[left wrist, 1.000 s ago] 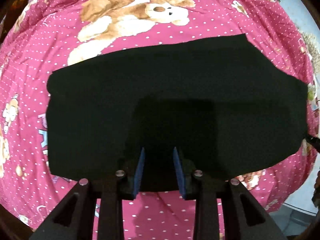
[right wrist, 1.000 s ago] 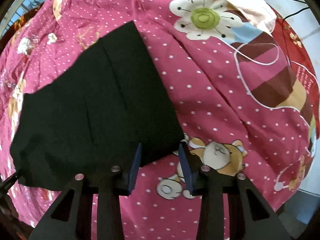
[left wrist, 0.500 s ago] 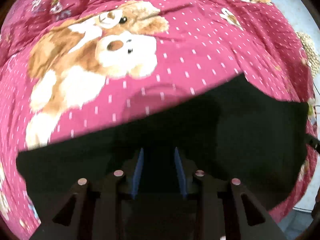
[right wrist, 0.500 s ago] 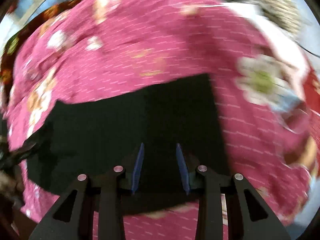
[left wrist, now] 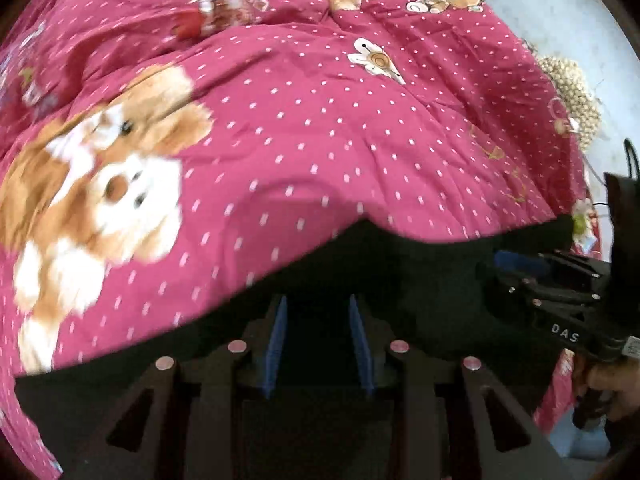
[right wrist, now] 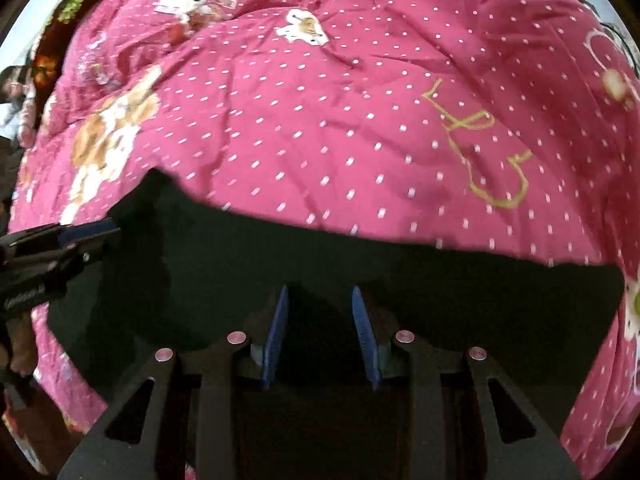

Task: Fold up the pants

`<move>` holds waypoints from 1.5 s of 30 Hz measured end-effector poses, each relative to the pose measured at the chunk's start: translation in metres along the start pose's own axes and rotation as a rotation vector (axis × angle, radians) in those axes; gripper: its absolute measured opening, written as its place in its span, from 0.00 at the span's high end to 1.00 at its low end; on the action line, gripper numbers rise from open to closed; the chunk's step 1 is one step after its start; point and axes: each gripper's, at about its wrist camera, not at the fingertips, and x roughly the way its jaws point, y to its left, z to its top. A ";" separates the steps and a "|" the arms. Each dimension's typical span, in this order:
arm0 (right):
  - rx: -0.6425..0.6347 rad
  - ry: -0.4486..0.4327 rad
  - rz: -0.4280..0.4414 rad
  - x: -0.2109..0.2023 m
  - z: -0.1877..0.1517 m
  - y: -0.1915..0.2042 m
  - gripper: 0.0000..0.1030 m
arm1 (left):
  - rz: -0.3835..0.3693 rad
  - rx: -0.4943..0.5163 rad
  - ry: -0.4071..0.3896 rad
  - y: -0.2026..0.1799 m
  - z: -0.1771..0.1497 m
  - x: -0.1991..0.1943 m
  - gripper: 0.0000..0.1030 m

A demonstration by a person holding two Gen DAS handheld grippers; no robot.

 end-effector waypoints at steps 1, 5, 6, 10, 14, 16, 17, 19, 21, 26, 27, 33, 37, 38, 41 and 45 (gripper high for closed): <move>0.011 0.000 -0.011 0.002 0.003 -0.003 0.67 | 0.011 -0.007 0.004 -0.001 0.005 0.006 0.67; 0.057 -0.009 -0.028 0.006 0.019 -0.017 0.67 | 0.030 -0.014 0.014 0.004 0.008 0.012 0.65; 0.063 -0.012 -0.023 0.004 0.021 -0.020 0.67 | 0.033 -0.008 0.007 0.004 0.009 0.009 0.65; 0.082 -0.058 -0.035 -0.019 0.013 -0.032 0.67 | 0.033 -0.019 -0.018 0.002 0.010 -0.009 0.65; 0.136 -0.047 -0.055 -0.036 -0.016 -0.050 0.67 | 0.053 -0.049 -0.053 0.015 -0.016 -0.040 0.65; 0.148 -0.035 -0.061 -0.043 -0.031 -0.053 0.67 | 0.080 -0.068 -0.059 0.030 -0.040 -0.056 0.65; 0.143 -0.027 -0.073 -0.044 -0.041 -0.051 0.67 | 0.099 -0.086 -0.053 0.040 -0.052 -0.059 0.65; 0.128 -0.004 -0.112 -0.043 -0.055 -0.049 0.67 | 0.134 -0.117 -0.026 0.053 -0.074 -0.055 0.65; 0.120 0.027 -0.149 -0.040 -0.073 -0.050 0.67 | 0.185 -0.143 0.039 0.072 -0.099 -0.049 0.65; 0.167 0.063 -0.144 -0.046 -0.092 -0.056 0.67 | 0.255 -0.190 0.071 0.104 -0.146 -0.064 0.65; 0.153 0.050 -0.148 -0.052 -0.094 -0.053 0.67 | 0.257 -0.220 0.068 0.111 -0.154 -0.068 0.65; 0.088 0.107 -0.109 -0.049 -0.115 -0.026 0.64 | 0.292 -0.368 0.076 0.160 -0.200 -0.079 0.65; 0.045 0.071 -0.104 -0.061 -0.128 -0.008 0.64 | 0.314 -0.389 0.061 0.174 -0.220 -0.097 0.65; 0.038 0.072 -0.104 -0.063 -0.130 -0.004 0.64 | 0.314 -0.390 0.058 0.175 -0.224 -0.103 0.65; 0.012 0.043 -0.103 -0.073 -0.133 0.010 0.64 | 0.295 -0.383 0.022 0.175 -0.235 -0.126 0.65; -0.020 -0.034 -0.082 -0.080 -0.127 0.032 0.63 | 0.281 -0.344 -0.008 0.166 -0.244 -0.143 0.65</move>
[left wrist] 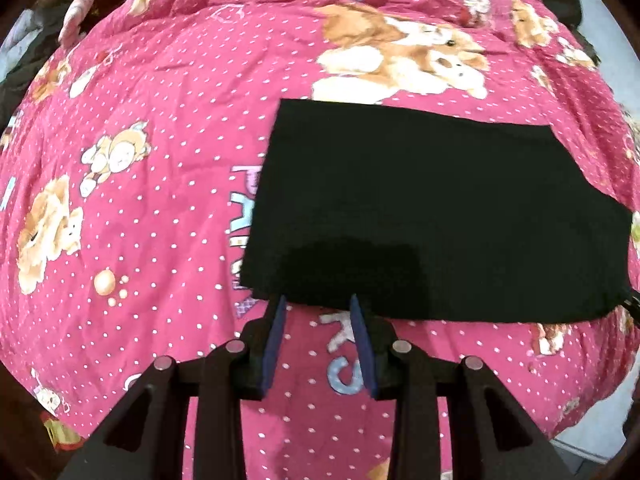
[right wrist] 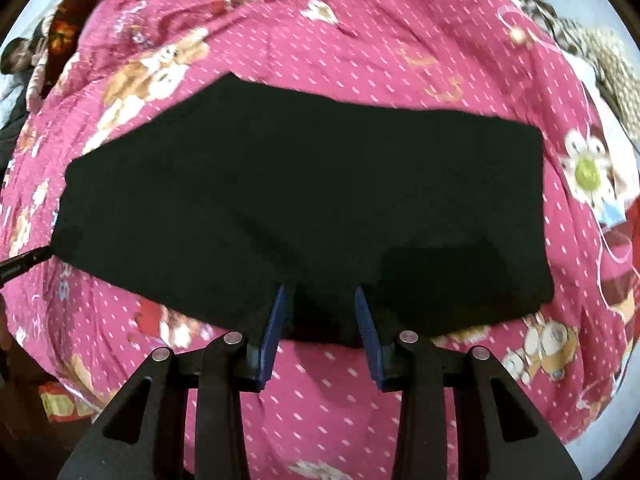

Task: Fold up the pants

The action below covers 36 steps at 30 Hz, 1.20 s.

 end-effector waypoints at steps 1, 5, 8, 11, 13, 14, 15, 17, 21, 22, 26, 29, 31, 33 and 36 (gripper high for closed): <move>0.004 0.008 0.002 0.007 0.000 0.004 0.63 | -0.006 0.007 0.003 -0.007 0.001 0.000 0.65; -0.016 0.130 -0.035 0.040 -0.016 0.020 0.63 | -0.025 0.035 0.003 -0.012 -0.012 -0.006 0.65; -0.060 0.117 -0.053 0.029 -0.024 0.028 0.62 | -0.040 0.045 0.005 -0.015 -0.013 -0.008 0.65; -0.022 0.113 -0.042 0.015 -0.028 0.023 0.62 | -0.051 0.041 -0.008 -0.022 -0.014 -0.019 0.65; 0.007 0.083 -0.045 0.003 -0.028 0.021 0.62 | -0.063 0.040 -0.020 -0.023 -0.015 -0.023 0.65; 0.015 0.062 -0.042 -0.005 -0.029 0.021 0.62 | -0.065 0.040 -0.025 -0.023 -0.015 -0.026 0.65; 0.016 0.045 -0.040 -0.011 -0.029 0.022 0.62 | -0.066 0.037 -0.029 -0.024 -0.014 -0.029 0.65; 0.010 0.038 -0.041 -0.016 -0.029 0.030 0.62 | -0.068 0.035 -0.042 -0.025 -0.011 -0.034 0.65; 0.017 0.029 -0.011 -0.024 -0.034 0.046 0.62 | -0.073 0.042 -0.093 -0.028 -0.006 -0.051 0.65; 0.009 0.019 -0.003 -0.029 -0.034 0.052 0.62 | -0.071 0.044 -0.104 -0.029 -0.004 -0.054 0.64; -0.032 -0.006 0.021 -0.041 -0.034 0.078 0.62 | -0.090 0.042 -0.140 -0.033 -0.003 -0.066 0.62; -0.064 -0.019 0.037 -0.045 -0.029 0.092 0.60 | -0.106 0.048 -0.155 -0.034 -0.005 -0.072 0.61; -0.083 -0.025 0.045 -0.050 -0.029 0.098 0.43 | -0.115 0.053 -0.159 -0.034 -0.007 -0.073 0.59; -0.097 -0.034 0.064 -0.054 -0.027 0.105 0.39 | -0.117 0.058 -0.159 -0.034 -0.008 -0.072 0.59; -0.115 -0.037 0.070 -0.059 -0.026 0.112 0.39 | -0.113 0.056 -0.143 -0.031 -0.010 -0.067 0.58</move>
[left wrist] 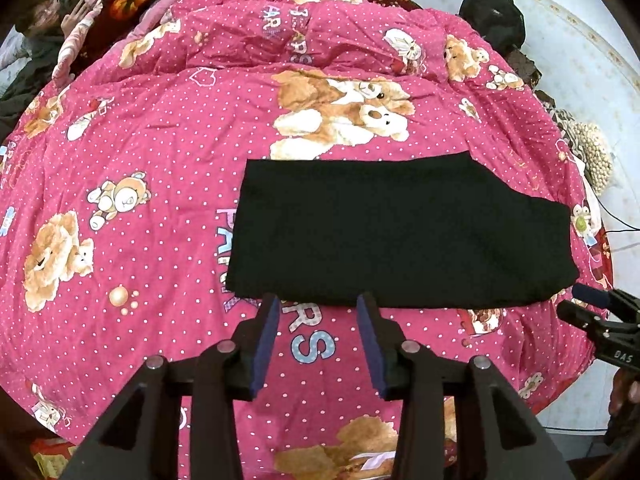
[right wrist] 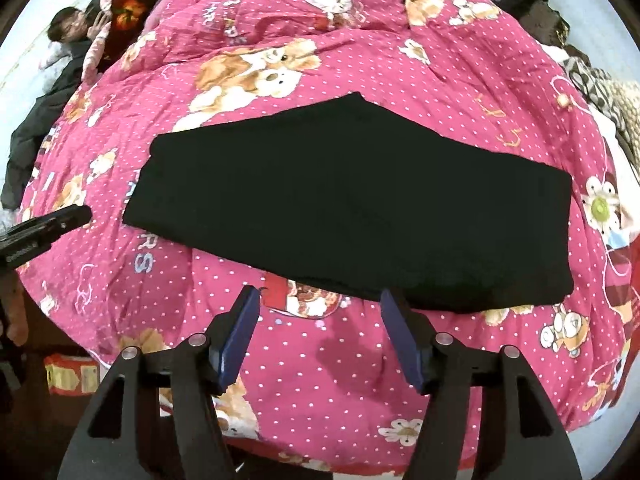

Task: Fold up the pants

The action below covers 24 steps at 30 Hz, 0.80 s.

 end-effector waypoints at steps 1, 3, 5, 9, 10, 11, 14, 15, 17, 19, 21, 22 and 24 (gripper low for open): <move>-0.002 0.001 0.002 0.000 0.001 0.001 0.39 | -0.001 -0.001 0.003 0.001 0.000 0.002 0.58; -0.002 0.008 0.003 0.001 0.003 0.003 0.39 | -0.002 -0.004 0.010 0.004 0.000 0.005 0.58; 0.003 0.015 0.001 0.002 0.004 0.004 0.39 | -0.004 -0.008 0.019 0.008 0.001 0.010 0.58; 0.009 0.035 -0.005 0.009 0.010 0.005 0.39 | -0.018 -0.028 0.037 0.021 0.006 0.022 0.58; 0.012 0.042 -0.005 0.011 0.012 0.005 0.39 | -0.027 -0.039 0.042 0.026 0.008 0.026 0.58; 0.015 0.048 -0.006 0.013 0.013 0.005 0.39 | -0.032 -0.045 0.046 0.030 0.010 0.029 0.57; 0.031 0.069 -0.006 0.022 0.020 0.004 0.39 | -0.039 -0.065 0.066 0.045 0.017 0.044 0.55; 0.035 0.078 -0.008 0.025 0.022 0.004 0.39 | -0.041 -0.073 0.074 0.050 0.020 0.049 0.55; 0.042 0.097 -0.012 0.033 0.027 0.003 0.39 | -0.038 -0.091 0.090 0.060 0.025 0.060 0.55; 0.047 0.115 -0.017 0.039 0.032 0.003 0.39 | -0.047 -0.111 0.105 0.070 0.031 0.071 0.55; 0.051 0.138 -0.020 0.047 0.037 0.004 0.39 | -0.059 -0.132 0.114 0.081 0.036 0.082 0.55; 0.052 0.148 -0.020 0.050 0.039 0.004 0.39 | -0.072 -0.144 0.117 0.087 0.040 0.088 0.55; 0.055 0.166 -0.020 0.057 0.043 0.006 0.39 | -0.098 -0.166 0.129 0.096 0.044 0.099 0.55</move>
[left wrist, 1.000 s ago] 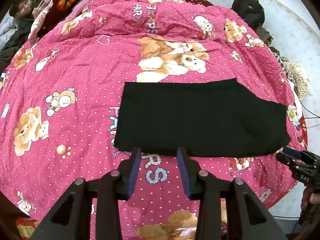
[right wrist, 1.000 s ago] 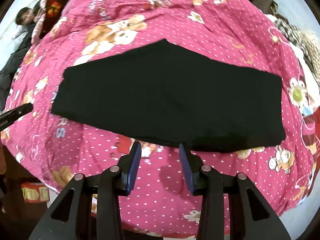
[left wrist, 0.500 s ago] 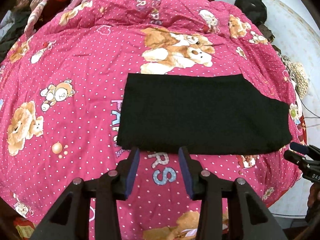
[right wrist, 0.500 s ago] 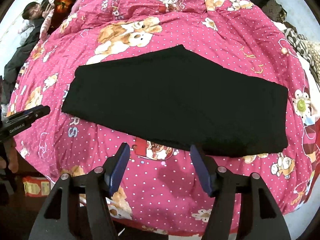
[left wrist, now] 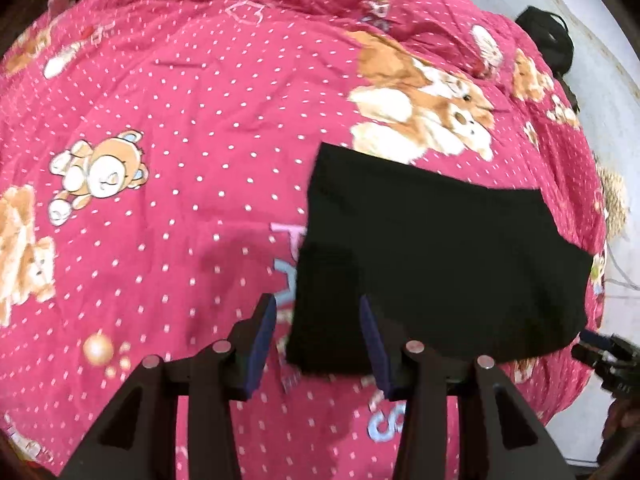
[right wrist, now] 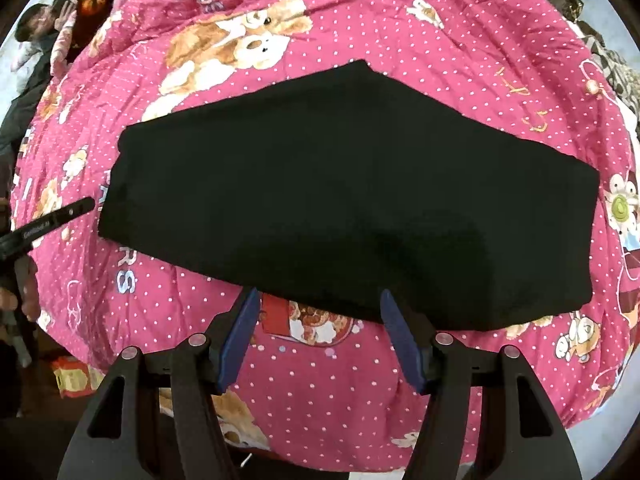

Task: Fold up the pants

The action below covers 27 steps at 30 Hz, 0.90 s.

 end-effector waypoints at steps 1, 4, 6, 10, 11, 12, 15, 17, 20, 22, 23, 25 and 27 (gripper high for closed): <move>0.001 0.007 0.000 0.003 0.002 0.001 0.39 | -0.014 -0.006 0.004 0.003 0.003 0.004 0.55; 0.008 0.024 -0.003 0.009 0.007 0.004 0.39 | -0.068 -0.002 0.020 0.009 0.012 0.018 0.55; 0.015 0.035 -0.006 0.013 0.008 0.005 0.39 | -0.089 0.011 0.032 0.010 0.016 0.027 0.55; 0.035 0.059 -0.015 0.019 0.008 0.001 0.39 | -0.125 -0.009 0.044 0.016 0.020 0.044 0.55; 0.040 0.065 -0.018 0.020 0.008 0.000 0.39 | -0.142 -0.015 0.039 0.017 0.019 0.046 0.54; 0.041 0.068 -0.021 0.021 0.008 -0.001 0.39 | -0.153 -0.015 0.032 0.018 0.018 0.045 0.54; 0.036 0.075 -0.032 0.022 0.006 -0.001 0.39 | -0.166 0.014 0.017 0.017 0.015 0.045 0.54; 0.028 0.076 -0.033 0.022 0.005 -0.001 0.39 | -0.205 0.015 0.015 0.015 0.015 0.041 0.54; 0.032 0.073 -0.029 0.020 -0.001 -0.002 0.39 | -0.209 0.032 0.017 0.007 0.015 0.043 0.55; 0.041 0.073 -0.027 0.019 -0.004 -0.003 0.39 | -0.199 0.003 0.022 0.012 0.015 0.050 0.55; 0.046 0.069 -0.027 0.018 -0.006 -0.005 0.39 | -0.204 -0.025 0.027 0.015 0.016 0.054 0.56; 0.058 0.060 -0.028 0.015 -0.008 -0.008 0.39 | -0.187 -0.047 0.029 0.016 0.018 0.054 0.64; 0.067 0.048 -0.025 0.012 -0.010 -0.010 0.39 | -0.170 -0.042 0.029 0.016 0.017 0.051 0.80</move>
